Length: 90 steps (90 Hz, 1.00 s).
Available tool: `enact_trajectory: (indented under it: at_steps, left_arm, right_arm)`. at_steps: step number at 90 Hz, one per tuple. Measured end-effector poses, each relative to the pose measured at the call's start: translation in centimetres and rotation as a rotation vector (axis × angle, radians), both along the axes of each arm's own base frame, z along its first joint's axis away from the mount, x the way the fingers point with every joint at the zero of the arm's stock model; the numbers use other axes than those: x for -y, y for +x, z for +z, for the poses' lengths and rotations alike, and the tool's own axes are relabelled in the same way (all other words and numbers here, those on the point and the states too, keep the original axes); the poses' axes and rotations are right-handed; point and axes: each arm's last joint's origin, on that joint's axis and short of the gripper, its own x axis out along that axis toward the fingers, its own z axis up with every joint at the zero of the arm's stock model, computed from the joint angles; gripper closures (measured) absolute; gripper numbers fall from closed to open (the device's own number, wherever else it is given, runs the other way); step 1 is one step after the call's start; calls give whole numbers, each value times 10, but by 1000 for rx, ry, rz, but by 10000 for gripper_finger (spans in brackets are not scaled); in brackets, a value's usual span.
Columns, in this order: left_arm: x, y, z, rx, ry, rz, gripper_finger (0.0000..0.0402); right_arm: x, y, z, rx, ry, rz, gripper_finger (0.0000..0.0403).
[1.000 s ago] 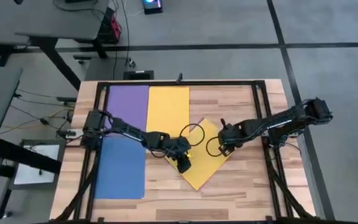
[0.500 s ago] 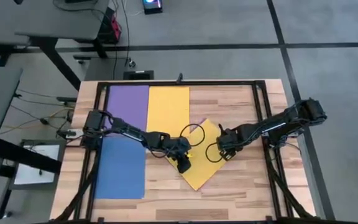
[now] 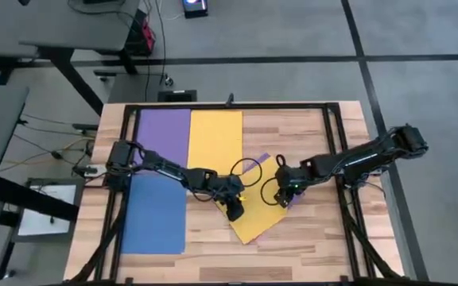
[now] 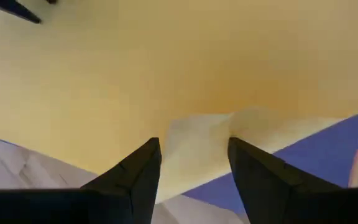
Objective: Organize paper
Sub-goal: Stack the yellow paper on top of the yellow paper
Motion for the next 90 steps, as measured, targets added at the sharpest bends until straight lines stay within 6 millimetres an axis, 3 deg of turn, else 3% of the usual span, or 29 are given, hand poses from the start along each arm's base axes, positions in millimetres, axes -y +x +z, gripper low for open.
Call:
enact_trajectory:
  at_steps: [11, 33, 52, 62, 76, 90]
  left_arm:
    - [0, 0, 0, -1, -1, 1, 320]
    - [1, 0, 0, -1, -2, -4, 320]
    - [1, 0, 0, -1, -3, -5, 320]
    - [1, 0, 0, -2, -2, -8, 320]
    - [1, -1, 3, 1, -1, -13, 320]
    - [0, -4, 28, -5, 33, -37, 320]
  right_arm:
    - [0, -8, -17, -181, -43, -68, 226]
    - [-16, 1, -19, -89, -39, -90, 226]
    - [-14, 2, -23, -95, -107, -155, 231]
    - [-14, 3, -26, -101, -139, -98, 272]
    - [-13, 0, -24, -116, -165, -28, 381]
    - [-12, -4, 3, -104, -181, 49, 400]
